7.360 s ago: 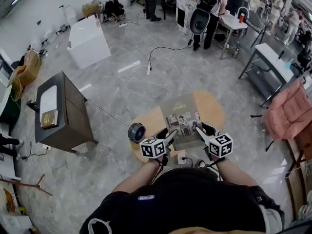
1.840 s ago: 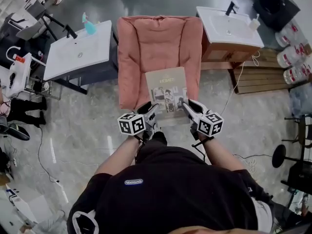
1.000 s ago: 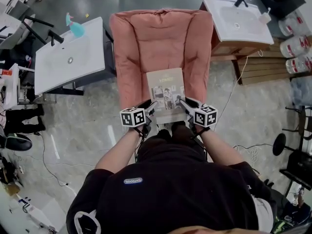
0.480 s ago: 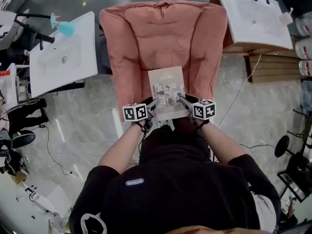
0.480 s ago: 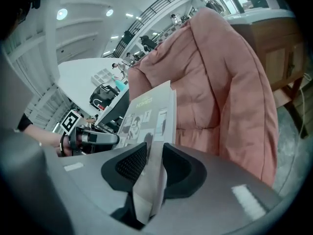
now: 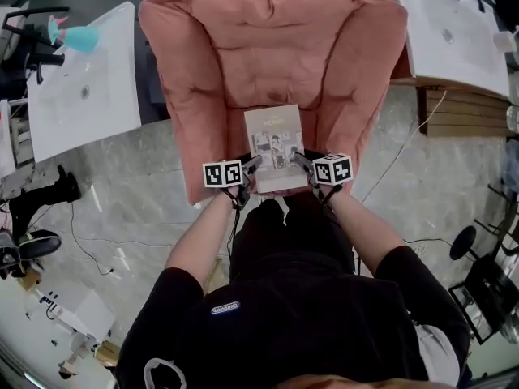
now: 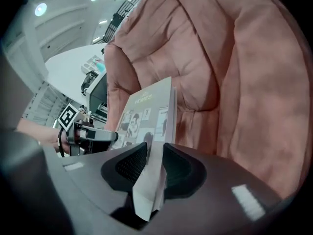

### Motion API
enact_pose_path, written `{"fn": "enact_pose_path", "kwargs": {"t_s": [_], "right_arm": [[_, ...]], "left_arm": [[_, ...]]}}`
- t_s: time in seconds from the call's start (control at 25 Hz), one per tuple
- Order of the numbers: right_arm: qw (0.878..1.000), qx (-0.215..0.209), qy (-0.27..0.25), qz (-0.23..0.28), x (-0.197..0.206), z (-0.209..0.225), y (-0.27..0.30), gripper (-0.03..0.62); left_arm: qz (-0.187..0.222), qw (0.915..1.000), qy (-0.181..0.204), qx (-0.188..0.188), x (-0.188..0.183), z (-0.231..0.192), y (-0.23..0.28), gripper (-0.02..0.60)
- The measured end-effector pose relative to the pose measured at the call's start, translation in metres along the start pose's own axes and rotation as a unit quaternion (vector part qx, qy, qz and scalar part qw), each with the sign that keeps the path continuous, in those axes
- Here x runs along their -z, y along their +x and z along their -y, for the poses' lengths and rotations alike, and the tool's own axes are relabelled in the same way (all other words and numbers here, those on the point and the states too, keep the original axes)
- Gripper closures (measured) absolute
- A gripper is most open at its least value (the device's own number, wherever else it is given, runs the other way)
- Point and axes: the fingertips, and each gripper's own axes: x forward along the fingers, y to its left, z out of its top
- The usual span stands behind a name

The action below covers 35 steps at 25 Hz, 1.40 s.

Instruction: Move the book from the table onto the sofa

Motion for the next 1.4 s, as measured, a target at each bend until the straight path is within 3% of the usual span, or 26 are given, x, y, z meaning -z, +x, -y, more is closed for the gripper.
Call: {"fn": "enact_pose_path", "kwargs": {"t_s": [0.44, 0.92, 1.08, 1.24, 1.4], "right_arm": [[0.998, 0.021, 0.003, -0.067, 0.017, 0.049, 0.056, 0.473], [0.984, 0.081, 0.022, -0.159, 0.041, 0.093, 0.091, 0.466], [0.988, 0.080, 0.005, -0.131, 0.034, 0.086, 0.080, 0.490], [0.995, 0.056, -0.039, -0.065, 0.016, 0.056, 0.060, 0.511], [0.998, 0.026, -0.059, 0.000, -0.004, 0.017, 0.025, 0.534]], "left_arm": [[-0.033, 0.9991, -0.021, -0.018, 0.010, -0.055, 0.056, 0.408], [-0.083, 0.9950, 0.008, -0.055, 0.025, -0.094, 0.099, 0.426], [-0.066, 0.9954, 0.018, -0.067, 0.023, -0.097, 0.095, 0.428], [-0.042, 0.9942, 0.029, -0.094, 0.022, -0.101, 0.068, 0.436], [-0.027, 0.9928, 0.063, -0.098, 0.023, -0.083, 0.028, 0.517]]}}
